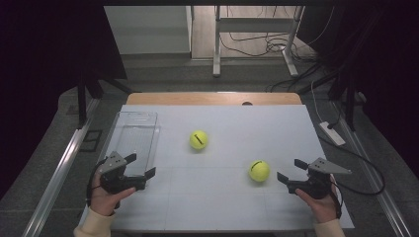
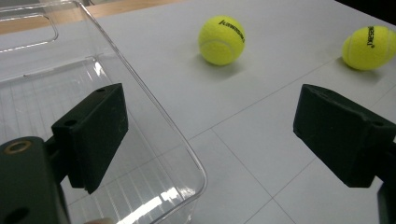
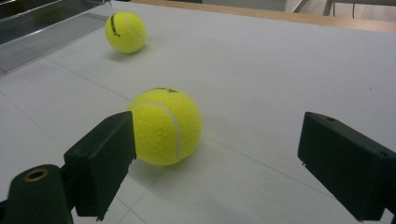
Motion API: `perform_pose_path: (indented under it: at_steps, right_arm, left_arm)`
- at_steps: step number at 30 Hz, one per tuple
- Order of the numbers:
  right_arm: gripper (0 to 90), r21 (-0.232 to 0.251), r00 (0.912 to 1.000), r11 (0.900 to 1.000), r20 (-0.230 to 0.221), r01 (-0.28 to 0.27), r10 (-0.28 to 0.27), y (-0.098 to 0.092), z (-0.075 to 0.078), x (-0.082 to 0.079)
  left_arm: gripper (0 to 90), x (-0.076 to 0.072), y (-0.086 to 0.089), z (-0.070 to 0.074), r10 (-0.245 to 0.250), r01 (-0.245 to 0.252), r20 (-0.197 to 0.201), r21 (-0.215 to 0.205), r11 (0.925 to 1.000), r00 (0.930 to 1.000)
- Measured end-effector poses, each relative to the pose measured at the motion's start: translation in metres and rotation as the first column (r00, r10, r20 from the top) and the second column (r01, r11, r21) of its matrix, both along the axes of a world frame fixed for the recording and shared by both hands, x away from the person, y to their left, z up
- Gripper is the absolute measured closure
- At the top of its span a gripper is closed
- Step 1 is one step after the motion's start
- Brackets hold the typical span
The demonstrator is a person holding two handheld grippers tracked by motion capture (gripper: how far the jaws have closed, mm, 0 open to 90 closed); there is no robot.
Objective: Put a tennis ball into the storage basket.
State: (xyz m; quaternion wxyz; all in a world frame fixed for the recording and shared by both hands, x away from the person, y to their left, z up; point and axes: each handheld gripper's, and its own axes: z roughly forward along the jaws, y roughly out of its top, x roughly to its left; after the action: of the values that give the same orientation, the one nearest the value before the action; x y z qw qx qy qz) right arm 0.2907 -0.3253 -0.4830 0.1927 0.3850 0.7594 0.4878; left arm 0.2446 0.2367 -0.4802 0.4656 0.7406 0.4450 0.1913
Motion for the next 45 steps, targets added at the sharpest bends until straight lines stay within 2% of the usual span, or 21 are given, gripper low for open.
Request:
perform_pose_path:
  at_steps: [13,17,29,37,45]
  right_arm:
    - [11.6,0.007,1.0000,1.000,-0.003,-0.004,0.004,-0.002,-0.002,0.002]
    - [11.6,0.007,1.0000,1.000,-0.006,-0.006,0.006,-0.001,-0.002,0.002]
    - [11.6,0.002,0.9999,1.000,-0.007,-0.011,0.011,0.002,-0.003,0.003]
    - [11.7,0.002,0.9999,1.000,-0.006,-0.009,0.009,0.002,-0.003,0.003]
    - [11.7,0.004,0.9999,1.000,-0.010,-0.008,0.008,0.002,-0.004,0.003]
  left_arm:
    - [11.7,0.004,-0.010,0.006,-0.016,0.015,-0.023,-0.006,0.9999,0.9996]
    - [11.7,0.005,-0.015,0.008,-0.020,0.020,-0.026,0.013,0.9997,0.9995]
    - [11.3,0.011,-0.021,0.016,-0.037,0.037,-0.036,0.006,0.9993,0.9987]
    - [11.0,0.017,-0.027,0.021,-0.057,0.058,-0.046,0.020,0.9981,0.9973]
    - [10.9,0.025,-0.033,0.024,-0.071,0.073,-0.059,0.017,0.9972,0.9957]
